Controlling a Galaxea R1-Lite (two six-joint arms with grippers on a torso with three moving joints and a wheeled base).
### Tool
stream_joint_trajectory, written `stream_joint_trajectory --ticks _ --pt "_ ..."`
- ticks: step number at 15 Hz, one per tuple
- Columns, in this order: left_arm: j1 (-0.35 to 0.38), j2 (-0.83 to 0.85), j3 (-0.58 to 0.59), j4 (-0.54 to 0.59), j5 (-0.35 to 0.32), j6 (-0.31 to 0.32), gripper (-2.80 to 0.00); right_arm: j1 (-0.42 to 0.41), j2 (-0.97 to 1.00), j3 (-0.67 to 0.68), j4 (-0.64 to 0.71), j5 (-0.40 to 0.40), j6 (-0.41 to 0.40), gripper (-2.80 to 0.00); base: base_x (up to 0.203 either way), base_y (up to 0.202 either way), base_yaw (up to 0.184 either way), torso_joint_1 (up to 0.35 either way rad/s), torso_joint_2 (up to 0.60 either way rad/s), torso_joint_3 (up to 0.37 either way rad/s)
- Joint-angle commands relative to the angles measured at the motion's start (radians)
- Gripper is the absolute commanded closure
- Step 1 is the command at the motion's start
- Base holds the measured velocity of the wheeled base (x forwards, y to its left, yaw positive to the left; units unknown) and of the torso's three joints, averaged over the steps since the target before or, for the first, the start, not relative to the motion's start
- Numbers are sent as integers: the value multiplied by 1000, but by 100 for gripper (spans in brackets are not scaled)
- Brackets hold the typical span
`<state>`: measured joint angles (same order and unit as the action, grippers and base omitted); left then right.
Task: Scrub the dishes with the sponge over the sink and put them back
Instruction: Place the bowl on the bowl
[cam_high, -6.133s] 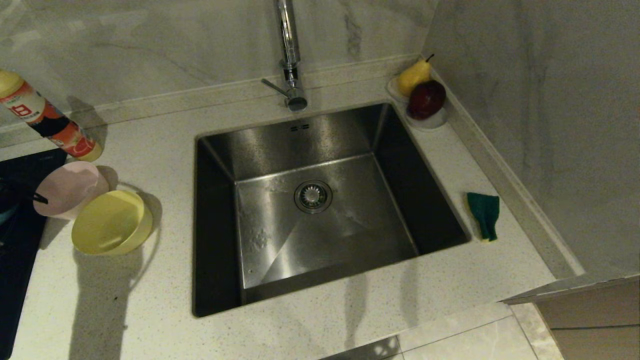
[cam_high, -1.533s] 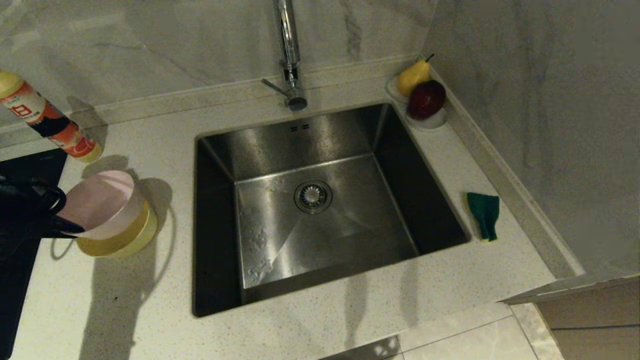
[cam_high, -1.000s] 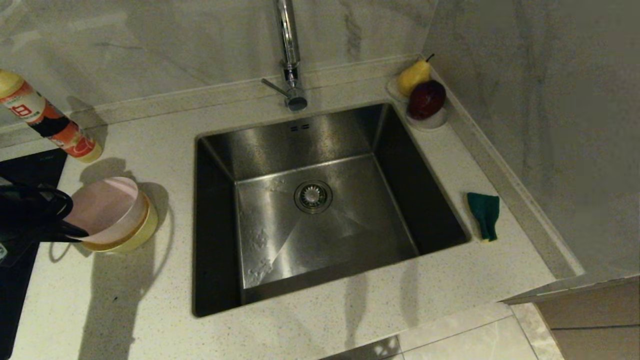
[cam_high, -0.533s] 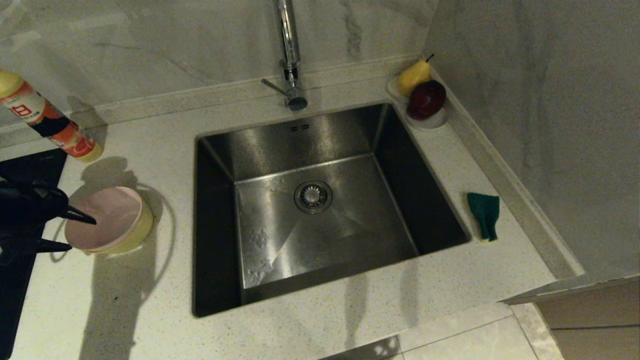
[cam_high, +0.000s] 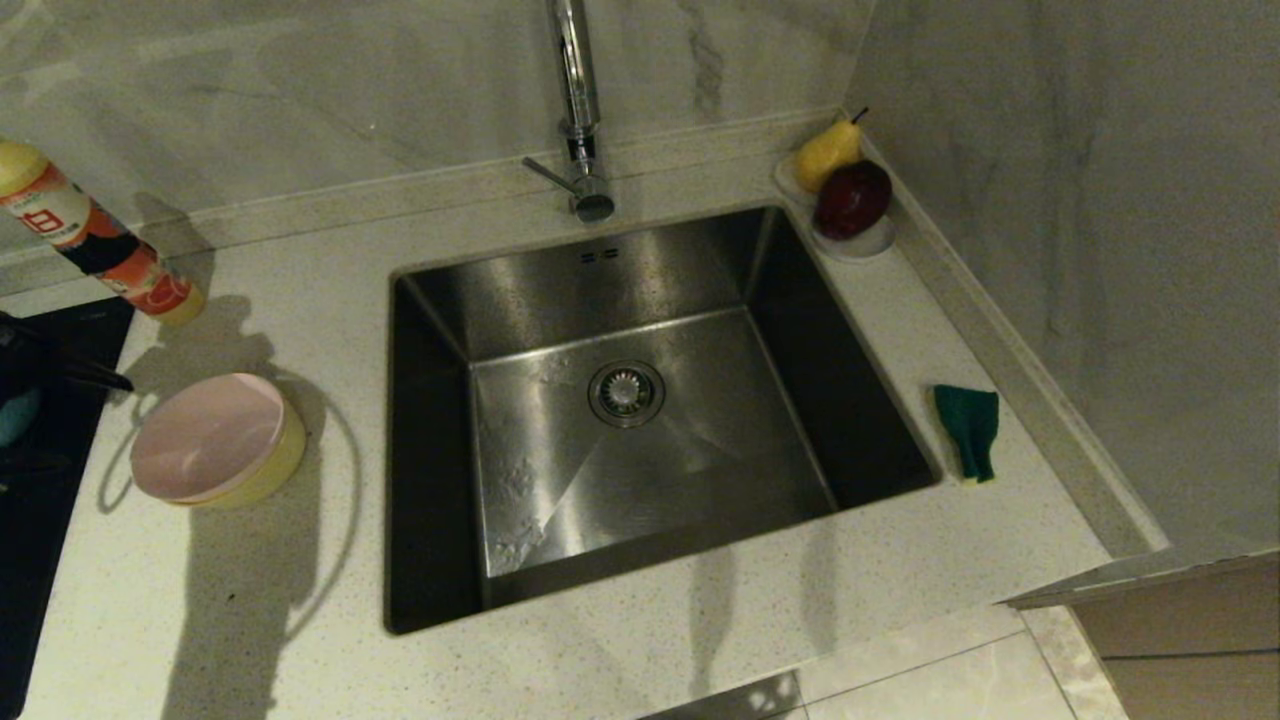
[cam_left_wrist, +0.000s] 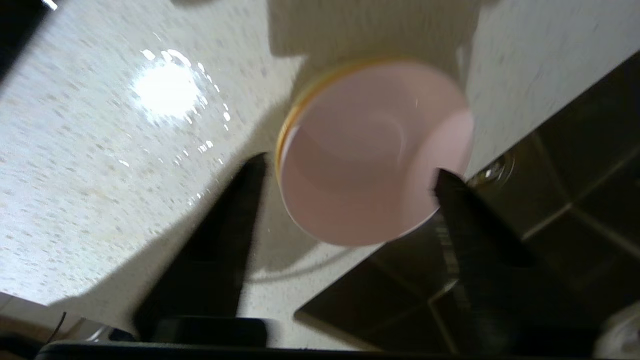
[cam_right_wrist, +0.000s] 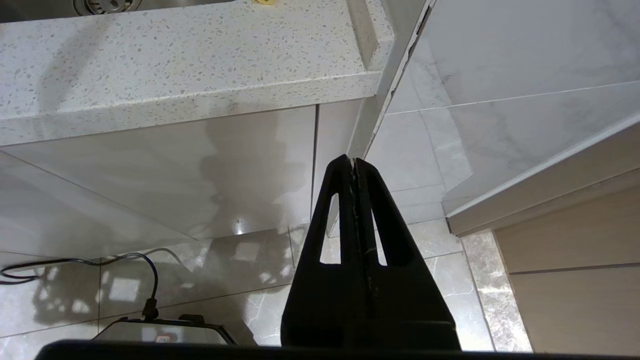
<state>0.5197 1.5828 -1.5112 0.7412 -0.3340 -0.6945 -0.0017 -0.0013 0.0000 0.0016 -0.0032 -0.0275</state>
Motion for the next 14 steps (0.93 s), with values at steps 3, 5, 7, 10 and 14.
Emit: stream_joint_trajectory --ticks 3,5,7,10,14 --pt "111 56 -94 4 63 -7 0 0 1 0 0 0 -2 0 0 0 0 0 0 0" --pt "188 99 -151 5 65 -4 0 0 1 0 0 0 -2 0 0 0 0 0 0 0" --pt "241 136 -182 4 64 0 0 0 1 0 0 0 -2 0 0 0 0 0 0 0" --pt "285 187 -228 1 49 -8 0 0 1 0 0 0 -2 0 0 0 0 0 0 0" --pt "345 214 -272 -9 42 -18 0 0 1 0 0 0 -2 0 0 0 0 0 0 0"
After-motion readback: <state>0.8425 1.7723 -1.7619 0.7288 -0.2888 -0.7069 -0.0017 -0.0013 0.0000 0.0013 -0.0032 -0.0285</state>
